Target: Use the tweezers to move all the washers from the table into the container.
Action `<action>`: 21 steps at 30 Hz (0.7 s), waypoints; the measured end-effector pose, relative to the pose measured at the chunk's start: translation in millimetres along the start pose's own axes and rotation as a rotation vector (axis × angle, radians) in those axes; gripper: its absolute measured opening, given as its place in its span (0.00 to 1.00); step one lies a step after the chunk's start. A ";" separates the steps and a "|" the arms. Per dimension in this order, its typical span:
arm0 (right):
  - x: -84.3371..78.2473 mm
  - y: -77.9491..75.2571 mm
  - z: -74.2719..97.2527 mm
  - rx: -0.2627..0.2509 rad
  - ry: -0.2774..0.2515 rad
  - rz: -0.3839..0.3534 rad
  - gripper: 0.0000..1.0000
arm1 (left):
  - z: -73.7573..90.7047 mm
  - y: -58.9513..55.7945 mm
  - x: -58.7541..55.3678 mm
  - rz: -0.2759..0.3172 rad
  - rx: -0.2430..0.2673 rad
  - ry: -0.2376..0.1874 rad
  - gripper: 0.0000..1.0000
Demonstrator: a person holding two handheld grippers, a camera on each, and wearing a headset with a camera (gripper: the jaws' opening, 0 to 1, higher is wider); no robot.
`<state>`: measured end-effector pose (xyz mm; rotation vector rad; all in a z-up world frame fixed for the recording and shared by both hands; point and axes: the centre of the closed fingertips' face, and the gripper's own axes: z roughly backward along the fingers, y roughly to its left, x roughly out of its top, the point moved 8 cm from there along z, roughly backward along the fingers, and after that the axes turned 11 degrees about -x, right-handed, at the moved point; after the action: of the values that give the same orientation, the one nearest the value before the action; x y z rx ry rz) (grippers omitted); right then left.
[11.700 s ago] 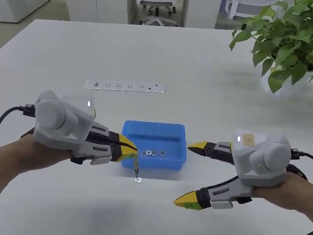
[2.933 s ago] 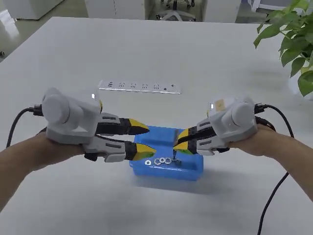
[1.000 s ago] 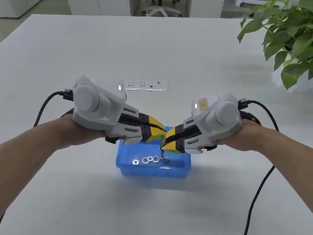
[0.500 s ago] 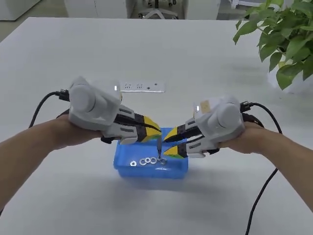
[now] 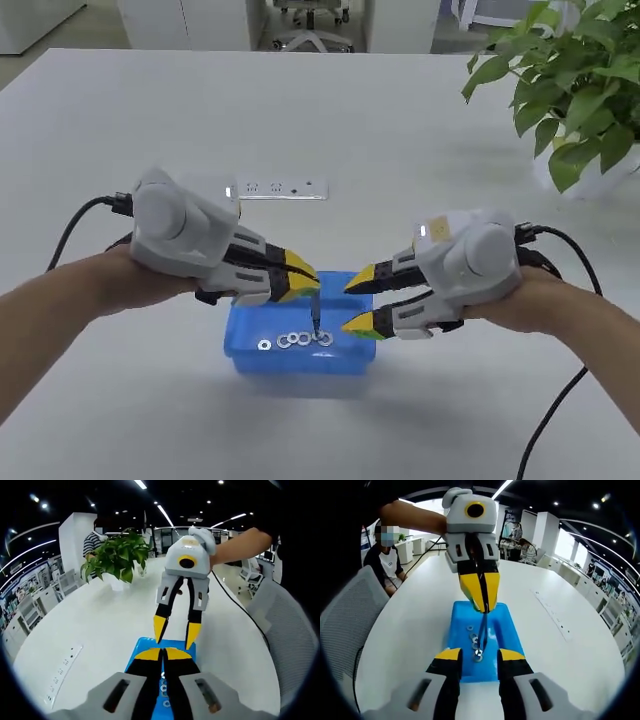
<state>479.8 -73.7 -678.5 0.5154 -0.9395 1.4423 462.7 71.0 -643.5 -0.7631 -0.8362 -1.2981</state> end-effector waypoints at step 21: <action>-4.3 15.4 28.6 -0.082 0.013 -0.071 0.41 | 14.4 -5.6 15.4 -0.004 0.022 -0.003 0.05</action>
<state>458.9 -97.3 -669.4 0.4738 -0.9562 1.3363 456.9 75.0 -622.8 -0.7465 -0.8529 -1.2894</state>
